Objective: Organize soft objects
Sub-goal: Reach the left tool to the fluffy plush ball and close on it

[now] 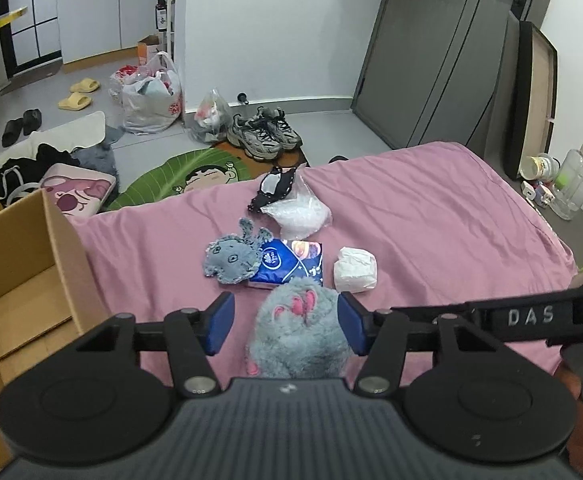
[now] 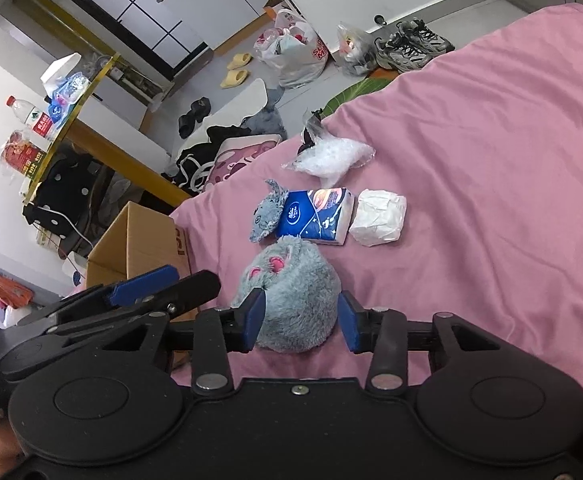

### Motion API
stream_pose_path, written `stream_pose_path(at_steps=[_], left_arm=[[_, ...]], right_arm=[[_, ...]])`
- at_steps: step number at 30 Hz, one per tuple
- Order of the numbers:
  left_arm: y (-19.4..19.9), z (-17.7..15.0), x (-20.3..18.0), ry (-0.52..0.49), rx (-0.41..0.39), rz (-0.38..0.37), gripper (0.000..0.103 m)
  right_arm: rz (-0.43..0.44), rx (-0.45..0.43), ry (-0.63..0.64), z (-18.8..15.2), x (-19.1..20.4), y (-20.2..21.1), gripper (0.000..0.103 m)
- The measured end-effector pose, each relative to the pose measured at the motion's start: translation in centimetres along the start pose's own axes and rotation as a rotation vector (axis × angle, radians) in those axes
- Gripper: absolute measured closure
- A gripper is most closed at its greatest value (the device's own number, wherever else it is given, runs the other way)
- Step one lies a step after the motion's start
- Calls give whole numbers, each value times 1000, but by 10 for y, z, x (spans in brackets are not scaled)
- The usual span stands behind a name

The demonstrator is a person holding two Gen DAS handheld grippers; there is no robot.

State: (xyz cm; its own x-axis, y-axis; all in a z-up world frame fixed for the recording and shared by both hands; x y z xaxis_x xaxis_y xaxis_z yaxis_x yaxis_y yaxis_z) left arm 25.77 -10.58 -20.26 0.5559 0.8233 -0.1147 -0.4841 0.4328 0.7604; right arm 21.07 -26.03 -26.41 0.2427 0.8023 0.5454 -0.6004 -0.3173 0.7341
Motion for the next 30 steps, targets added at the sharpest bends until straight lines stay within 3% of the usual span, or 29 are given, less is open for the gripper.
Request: stream_pose_path(at_steps=[9,13,17,19,21,23,30], left_arm=[[-19,10,13,-37,71,-27,47],[-35,12,18,3,115,-60,47],[-41,8,22,40,117,-52,47],[-42,8,25,54,113,-53,52],[-46,4,29,68,129,-42,62],[-45,1,35,104,136,-36,66],[-55,-3,40,142,148,-56,67]], right_arm=[[-5,6,-52,-3,0,-25,59],[-23,5,-66,3,-6,-26,59],[-37,16,-58,3,-12,-33,72],[-39,36,-61,1,-14,-38,77],[-29,34,-83,1,-17,-36,78],[-22,27,-99,2,-17,-35,78],[17,3,-155,4,-13,-35,73]])
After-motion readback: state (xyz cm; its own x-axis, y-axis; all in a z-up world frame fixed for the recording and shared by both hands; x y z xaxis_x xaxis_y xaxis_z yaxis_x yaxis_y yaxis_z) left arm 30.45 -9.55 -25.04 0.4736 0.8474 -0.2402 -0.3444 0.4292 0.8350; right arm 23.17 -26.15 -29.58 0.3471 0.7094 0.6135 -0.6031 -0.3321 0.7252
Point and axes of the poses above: each gripper's, at about its wrist camera, not at the fingertips, and y roughly against the way its jaws point, x to its left, z to its top, the point moved 4 cm from there along -y, roughly the way its jaws point, and after that the axes turned 3 degrees about -y, right-handed, at the moved point
